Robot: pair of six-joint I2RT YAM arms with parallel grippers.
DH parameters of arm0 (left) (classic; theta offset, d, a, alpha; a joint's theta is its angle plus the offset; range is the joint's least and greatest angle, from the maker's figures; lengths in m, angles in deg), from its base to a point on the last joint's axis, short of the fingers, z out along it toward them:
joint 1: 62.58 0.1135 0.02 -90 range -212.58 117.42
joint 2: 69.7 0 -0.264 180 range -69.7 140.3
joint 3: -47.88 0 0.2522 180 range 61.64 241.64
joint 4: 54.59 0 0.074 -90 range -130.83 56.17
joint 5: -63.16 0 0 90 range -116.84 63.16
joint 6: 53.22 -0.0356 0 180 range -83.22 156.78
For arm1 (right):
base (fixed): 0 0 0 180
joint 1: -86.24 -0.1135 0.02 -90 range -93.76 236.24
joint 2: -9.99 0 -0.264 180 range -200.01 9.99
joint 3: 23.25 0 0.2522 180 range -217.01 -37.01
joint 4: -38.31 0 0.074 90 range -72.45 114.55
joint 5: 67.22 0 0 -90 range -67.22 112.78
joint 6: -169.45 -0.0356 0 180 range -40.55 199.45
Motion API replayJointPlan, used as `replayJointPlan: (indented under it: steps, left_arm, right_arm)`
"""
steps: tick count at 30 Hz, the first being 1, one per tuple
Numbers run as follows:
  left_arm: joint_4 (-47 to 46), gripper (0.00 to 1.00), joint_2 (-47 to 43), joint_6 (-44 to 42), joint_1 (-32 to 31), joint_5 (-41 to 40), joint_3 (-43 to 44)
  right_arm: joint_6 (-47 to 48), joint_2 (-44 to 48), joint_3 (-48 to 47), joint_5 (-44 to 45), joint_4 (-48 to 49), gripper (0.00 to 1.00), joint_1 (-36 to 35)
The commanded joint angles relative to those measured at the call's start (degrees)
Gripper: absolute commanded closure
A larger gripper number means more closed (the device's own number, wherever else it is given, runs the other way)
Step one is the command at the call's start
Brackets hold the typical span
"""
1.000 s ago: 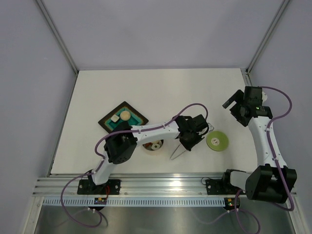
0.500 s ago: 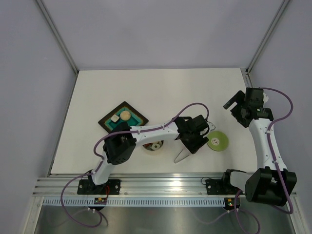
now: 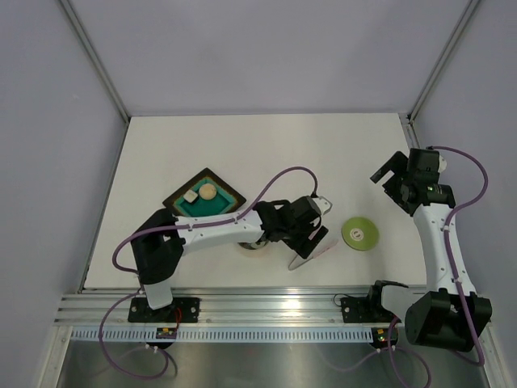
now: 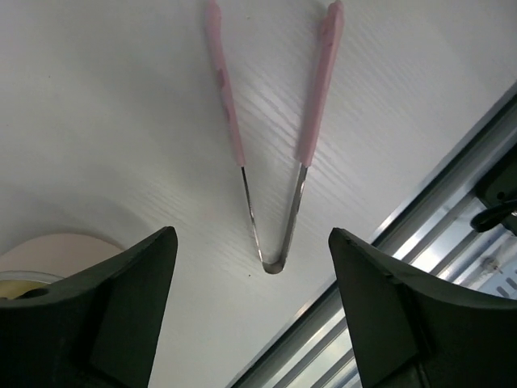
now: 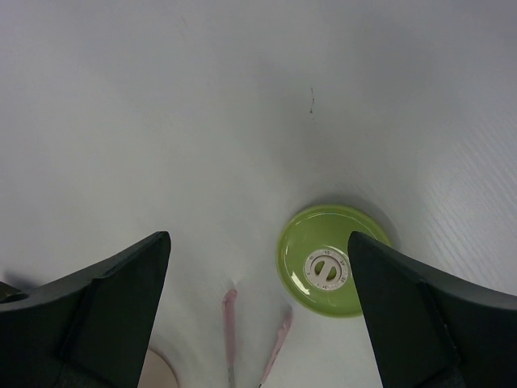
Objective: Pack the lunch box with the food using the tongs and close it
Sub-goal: Place the clamp at the center of the board, then pick up the clamp at the center of the board.
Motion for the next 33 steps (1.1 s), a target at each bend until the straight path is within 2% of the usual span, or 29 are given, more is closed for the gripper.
replayJointPlan:
  steps: [1,8,18,25,33]
  left_arm:
    - [-5.71,0.19,-1.88,3.82,-0.27,-4.68,-2.77]
    - [-6.32,0.04,-0.39,4.7,-0.54,-5.74,-4.36]
    - [-7.9,0.03,2.51,5.31,-2.03,-5.82,-4.62]
    - [-8.35,0.01,4.62,5.23,-5.63,-10.74,-3.48]
    - [-9.84,0.01,5.06,6.37,-6.16,-13.38,-4.8]
  right_arm:
    - [0.81,1.76,0.97,-2.27,0.12,0.01,0.25]
    - [1.16,1.76,1.59,-2.63,0.65,0.0,0.25]
    - [0.63,1.15,2.56,-5.27,2.67,0.01,0.25]
    - [1.51,1.67,2.38,-4.92,1.8,0.01,0.25]
    - [1.59,2.82,3.26,-6.06,2.58,0.0,0.25]
